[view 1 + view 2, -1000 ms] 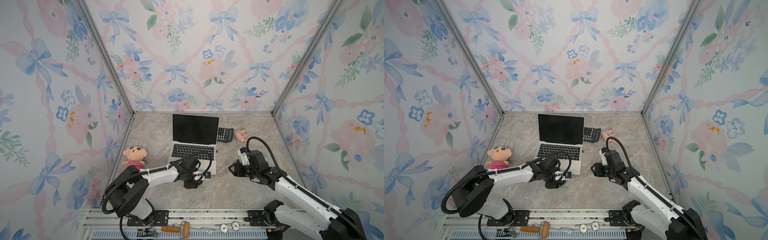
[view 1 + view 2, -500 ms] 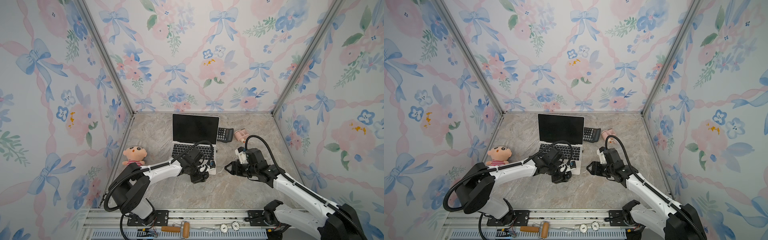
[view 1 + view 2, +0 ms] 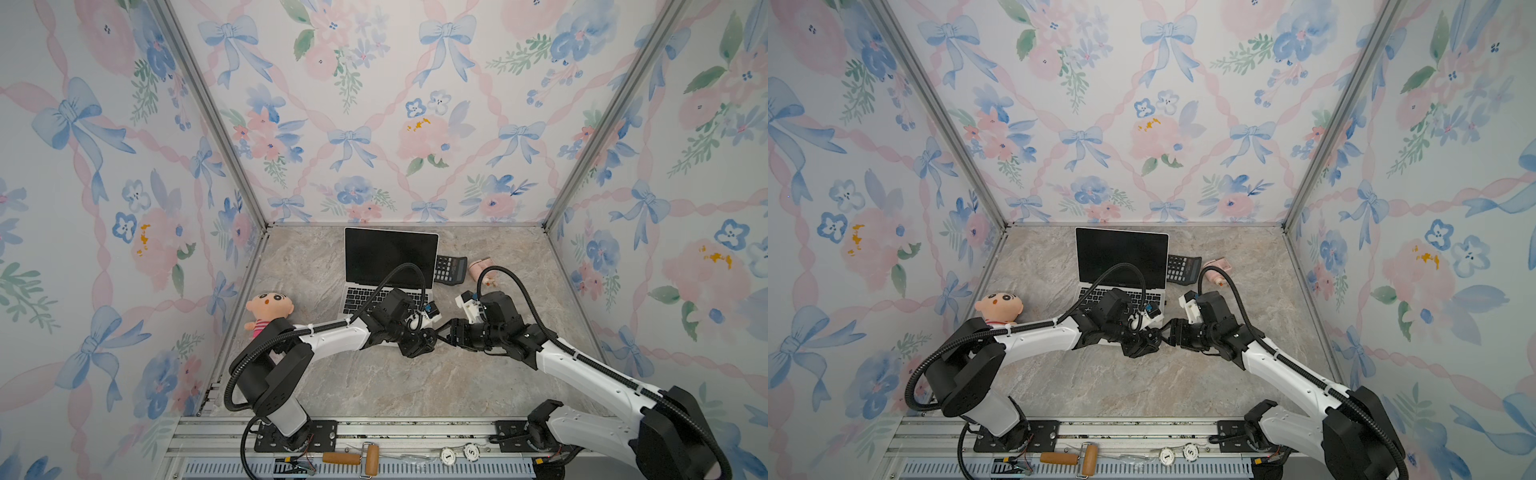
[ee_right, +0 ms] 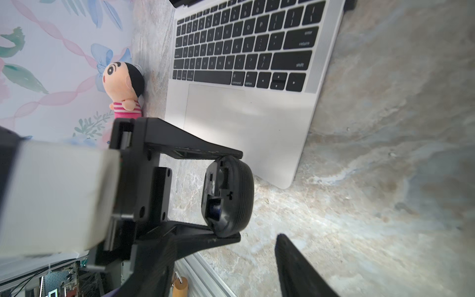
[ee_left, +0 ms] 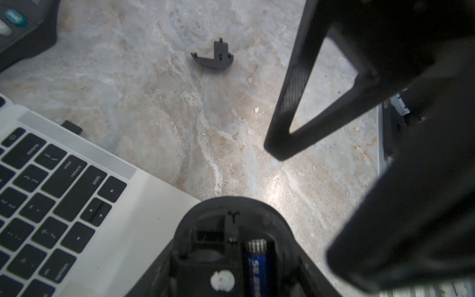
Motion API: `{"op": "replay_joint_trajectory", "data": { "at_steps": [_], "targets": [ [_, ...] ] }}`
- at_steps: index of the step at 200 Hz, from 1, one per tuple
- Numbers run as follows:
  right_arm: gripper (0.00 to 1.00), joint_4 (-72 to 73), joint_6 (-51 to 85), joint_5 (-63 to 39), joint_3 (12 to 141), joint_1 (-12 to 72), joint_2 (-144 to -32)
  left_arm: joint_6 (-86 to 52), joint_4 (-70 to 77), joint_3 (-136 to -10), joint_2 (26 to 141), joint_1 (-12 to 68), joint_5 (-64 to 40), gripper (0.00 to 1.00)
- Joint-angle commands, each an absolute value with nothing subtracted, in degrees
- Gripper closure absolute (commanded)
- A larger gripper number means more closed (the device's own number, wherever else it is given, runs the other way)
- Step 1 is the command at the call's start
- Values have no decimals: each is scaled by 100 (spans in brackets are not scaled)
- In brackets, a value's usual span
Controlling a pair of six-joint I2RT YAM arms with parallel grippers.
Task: Insert the wireless mouse receiver into the laptop
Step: Pick up the mouse from the center of the board.
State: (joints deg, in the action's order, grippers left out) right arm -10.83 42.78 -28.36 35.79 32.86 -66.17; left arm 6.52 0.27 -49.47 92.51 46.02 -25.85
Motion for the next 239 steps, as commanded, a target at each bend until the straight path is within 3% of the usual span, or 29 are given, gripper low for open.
{"op": "replay_joint_trajectory", "data": {
  "at_steps": [1, 48, 99, 133, 175, 209, 239],
  "targets": [
    [36, -921, 4462, -3100, 3766, 3374, -6941, 464, 633, -4853, 9138, 4544, -2936, 60],
    [37, -606, 4634, -3291, 3830, 3405, -7379, 496, 787, -4836, 9084, 4535, -3032, 60],
    [64, -230, 4894, -3590, 3821, 3394, -7532, 468, 1141, -4657, 9042, 4535, -2942, 56],
    [77, -137, 4939, -3757, 3837, 3251, -7511, 355, 1339, -4490, 8954, 4506, -2717, 41],
    [81, -521, 4605, -4133, 3986, 2766, -7316, 345, 2521, -3418, 8299, 4284, -2731, 3],
    [82, -1771, 3686, -4390, 4491, 2597, -7277, 639, 3217, -2708, 7852, 4167, -3166, 2],
    [81, -1847, 3613, -4509, 4537, 2604, -7242, 536, 3471, -2606, 7928, 4139, -3386, 5]
  ]
}}
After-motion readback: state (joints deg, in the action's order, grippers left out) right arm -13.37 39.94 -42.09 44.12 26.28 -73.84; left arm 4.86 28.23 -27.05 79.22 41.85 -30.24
